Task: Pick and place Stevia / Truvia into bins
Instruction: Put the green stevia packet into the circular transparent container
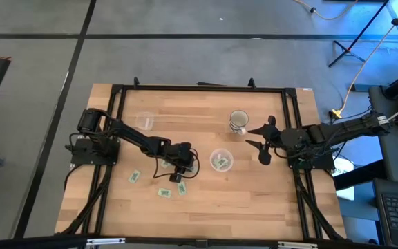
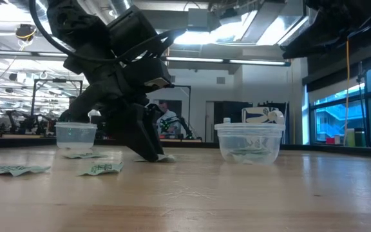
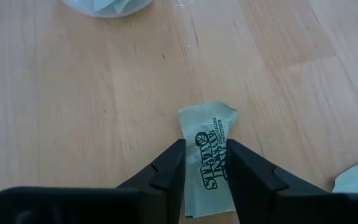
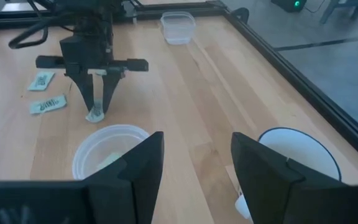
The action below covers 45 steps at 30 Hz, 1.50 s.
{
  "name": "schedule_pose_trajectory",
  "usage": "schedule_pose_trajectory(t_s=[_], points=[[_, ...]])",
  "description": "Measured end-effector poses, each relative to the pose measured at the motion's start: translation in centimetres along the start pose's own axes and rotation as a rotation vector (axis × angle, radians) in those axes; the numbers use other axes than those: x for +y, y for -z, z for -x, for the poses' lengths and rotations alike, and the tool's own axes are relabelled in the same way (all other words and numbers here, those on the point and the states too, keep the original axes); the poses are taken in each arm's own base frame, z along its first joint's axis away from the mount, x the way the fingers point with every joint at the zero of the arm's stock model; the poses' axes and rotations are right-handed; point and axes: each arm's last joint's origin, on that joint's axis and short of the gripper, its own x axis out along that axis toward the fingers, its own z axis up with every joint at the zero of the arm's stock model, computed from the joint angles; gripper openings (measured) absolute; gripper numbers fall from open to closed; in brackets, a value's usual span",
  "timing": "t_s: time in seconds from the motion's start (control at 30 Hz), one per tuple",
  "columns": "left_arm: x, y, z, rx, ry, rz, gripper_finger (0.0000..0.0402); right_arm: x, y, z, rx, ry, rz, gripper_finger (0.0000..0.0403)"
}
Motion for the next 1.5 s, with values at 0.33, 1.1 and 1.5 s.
schedule_pose_trajectory(t_s=[0.33, 1.1, 1.5], points=[[0.0, -0.5, 1.0, -0.03, -0.001, -0.034, 0.0102, 0.0, 0.0, 0.0, 0.002, 0.0, 0.0, 0.0192], [2.6, -9.4, 5.7, -0.473, -0.135, -0.207, 0.0102, 0.0, 0.0, 0.0, 0.001, 0.001, 0.012, 0.0192], [3.4, -11.0, -0.1, -0.449, -0.083, -0.262, 0.0102, 0.0, 0.0, 0.0, 0.004, 0.0, 0.022, 0.0192]])
